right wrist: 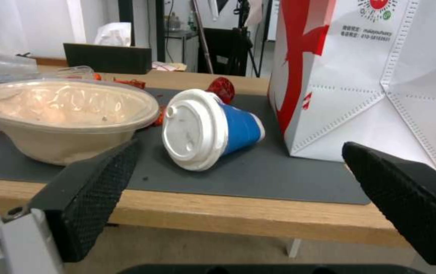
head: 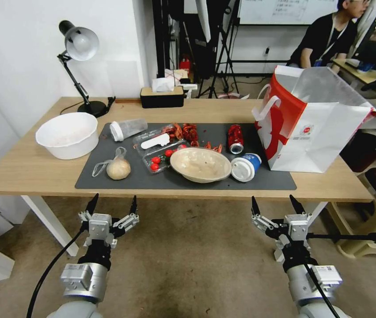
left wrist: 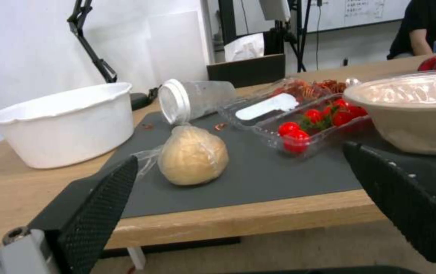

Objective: Pick up the trash from the table and place it into the takeout bag.

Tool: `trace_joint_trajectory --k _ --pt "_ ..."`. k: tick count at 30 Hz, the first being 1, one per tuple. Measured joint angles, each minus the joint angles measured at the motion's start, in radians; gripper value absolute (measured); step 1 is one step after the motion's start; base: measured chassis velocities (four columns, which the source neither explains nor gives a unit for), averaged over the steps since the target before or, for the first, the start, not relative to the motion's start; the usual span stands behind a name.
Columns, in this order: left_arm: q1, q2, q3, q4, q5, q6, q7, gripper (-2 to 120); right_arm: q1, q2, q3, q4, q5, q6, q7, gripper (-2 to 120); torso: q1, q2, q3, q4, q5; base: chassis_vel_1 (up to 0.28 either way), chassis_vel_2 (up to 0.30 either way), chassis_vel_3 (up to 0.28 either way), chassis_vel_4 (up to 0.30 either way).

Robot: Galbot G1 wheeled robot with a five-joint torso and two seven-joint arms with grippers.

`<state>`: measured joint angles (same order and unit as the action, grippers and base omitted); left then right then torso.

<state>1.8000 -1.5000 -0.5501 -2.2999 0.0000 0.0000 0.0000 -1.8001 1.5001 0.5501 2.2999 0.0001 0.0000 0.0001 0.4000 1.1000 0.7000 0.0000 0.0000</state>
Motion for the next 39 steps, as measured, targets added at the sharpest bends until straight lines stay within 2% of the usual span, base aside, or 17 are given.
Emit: trace_joint_trajectory --k 25,28,30,31,33,34,39 --pt "-0.002 0.0 0.001 0.002 -0.001 -0.001 -0.003 100 0.003 0.001 -0.003 -0.001 0.0 -0.001 0.0 100 0.0 0.0 0.0 -0.0001 -0.0002 0.0 0.0 0.0 0.0" --pt "-0.013 0.0 0.01 0.015 -0.008 -0.008 -0.023 100 0.023 0.011 -0.026 -0.015 -0.003 -0.005 -0.005 100 0.0 0.0 0.0 -0.0001 -0.0006 0.0 0.0 0.0 0.0" --pt "-0.072 0.0 0.062 0.079 -0.043 -0.036 -0.112 100 0.095 0.053 -0.116 -0.065 -0.017 -0.025 -0.034 100 0.0 0.0 0.0 0.0005 0.0016 0.0 0.0 0.0 0.0" --pt "-0.095 0.0 0.082 0.106 -0.058 -0.047 -0.15 100 0.119 0.059 -0.13 -0.076 -0.015 -0.03 -0.043 100 0.0 0.0 0.0 0.0003 -0.0011 0.0 0.0 0.0 0.0" --pt "-0.106 0.0 0.088 0.119 -0.067 -0.059 -0.161 100 0.13 0.06 -0.134 -0.082 -0.012 -0.031 -0.047 100 0.0 0.0 0.0 0.0 -0.0014 0.0 0.0 0.0 0.0" --pt "-0.111 -0.001 0.09 0.126 -0.071 -0.071 -0.162 100 0.137 0.061 -0.135 -0.085 -0.01 -0.032 -0.048 100 0.0 0.0 0.0 0.0 0.0006 0.0 0.0 0.0 0.0" --pt "-0.112 -0.001 0.093 0.141 -0.075 -0.095 -0.147 100 0.139 0.059 -0.131 -0.086 -0.009 -0.033 -0.048 100 0.0 0.0 0.0 0.0 -0.0001 0.0 0.0 0.0 0.0"
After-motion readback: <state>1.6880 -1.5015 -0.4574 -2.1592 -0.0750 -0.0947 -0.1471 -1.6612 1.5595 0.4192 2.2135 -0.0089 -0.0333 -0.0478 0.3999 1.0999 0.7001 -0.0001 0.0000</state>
